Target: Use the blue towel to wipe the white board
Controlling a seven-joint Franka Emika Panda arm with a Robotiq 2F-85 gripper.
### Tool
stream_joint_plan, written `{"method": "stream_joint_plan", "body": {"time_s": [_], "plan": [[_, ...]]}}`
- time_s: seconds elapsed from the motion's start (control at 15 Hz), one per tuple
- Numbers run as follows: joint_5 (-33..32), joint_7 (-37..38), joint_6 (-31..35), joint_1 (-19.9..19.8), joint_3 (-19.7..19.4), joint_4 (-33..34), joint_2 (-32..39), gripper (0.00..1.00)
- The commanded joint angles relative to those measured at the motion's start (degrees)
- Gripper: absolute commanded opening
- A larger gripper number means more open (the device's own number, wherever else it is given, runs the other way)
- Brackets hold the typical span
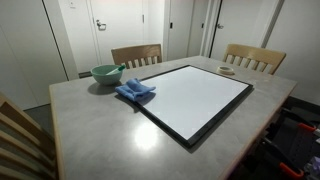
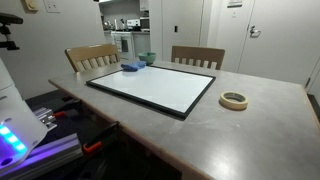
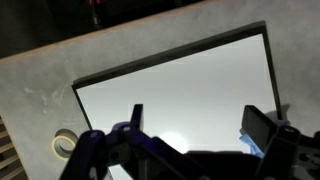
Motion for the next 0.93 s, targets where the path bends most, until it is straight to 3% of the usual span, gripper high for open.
{"method": "stream_joint_plan", "body": {"time_s": [0.0, 0.47, 0.87], "plan": [[-4.28, 2.08, 1.66, 0.46, 1.32, 5.05, 7.04, 1.00], [-13.63, 8.61, 2.90, 4.60, 3.49, 14.19, 20.84, 1.00], [-21.03, 14.39, 3.58, 10.19, 1.24, 22.20, 32.68, 1.00]]}}
